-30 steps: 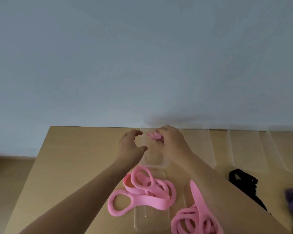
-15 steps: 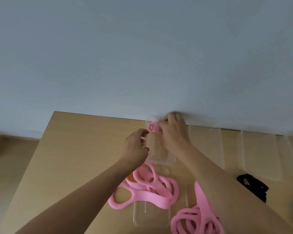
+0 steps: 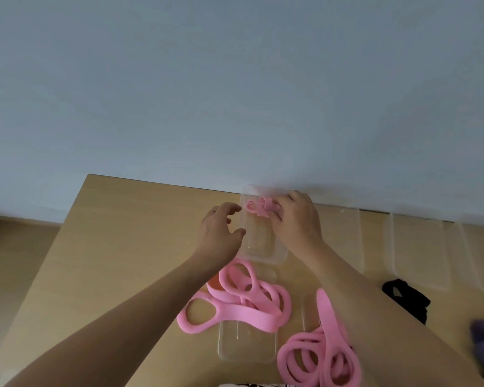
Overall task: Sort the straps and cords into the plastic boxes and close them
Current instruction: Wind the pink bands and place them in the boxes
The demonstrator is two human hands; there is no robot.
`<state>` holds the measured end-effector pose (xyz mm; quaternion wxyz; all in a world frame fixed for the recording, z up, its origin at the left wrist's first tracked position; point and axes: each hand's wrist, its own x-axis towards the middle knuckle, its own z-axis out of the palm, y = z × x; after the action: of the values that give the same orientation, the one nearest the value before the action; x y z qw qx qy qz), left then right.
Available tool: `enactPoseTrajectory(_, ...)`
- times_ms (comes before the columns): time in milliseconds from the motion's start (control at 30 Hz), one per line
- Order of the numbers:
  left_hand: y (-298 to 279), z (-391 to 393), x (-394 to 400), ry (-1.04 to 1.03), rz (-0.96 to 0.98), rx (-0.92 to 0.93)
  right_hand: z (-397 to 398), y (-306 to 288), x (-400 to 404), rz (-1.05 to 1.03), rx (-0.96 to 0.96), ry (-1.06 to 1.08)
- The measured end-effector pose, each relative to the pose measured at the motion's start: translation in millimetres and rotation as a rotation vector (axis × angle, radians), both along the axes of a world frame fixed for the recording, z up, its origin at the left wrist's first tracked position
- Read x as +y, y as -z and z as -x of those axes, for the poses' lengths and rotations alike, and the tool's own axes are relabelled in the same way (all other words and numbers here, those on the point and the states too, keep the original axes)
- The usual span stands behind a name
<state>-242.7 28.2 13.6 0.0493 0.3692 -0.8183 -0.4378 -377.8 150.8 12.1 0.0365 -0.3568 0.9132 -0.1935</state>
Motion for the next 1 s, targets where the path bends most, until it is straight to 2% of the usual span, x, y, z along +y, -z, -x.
enactPoseTrajectory(400, -9, -28, 2, 0.017, 0.023, 0.007, -47, -10, 31, 0.106, 0.051, 0.013)
enactPoseTrajectory(633, -4, -59, 7, 0.048, 0.057, 0.000, -100, -3, 55, 0.217, -0.053, -0.076)
enactPoseTrajectory(733, 3, -80, 10, 0.054, 0.072, 0.005, -122, 3, 65, 0.074, -0.147, -0.212)
enactPoseTrajectory(867, 10, -102, 12, 0.054, 0.074, -0.012, -136, 11, 65, -0.362, -0.176, -0.351)
enactPoseTrajectory(900, 10, -106, 13, 0.058, 0.075, -0.009, -140, 10, 65, -0.361, -0.185, -0.344)
enactPoseTrajectory(1000, 4, -117, 14, 0.084, 0.079, 0.035, -148, 3, 65, -0.132, -0.294, -0.232)
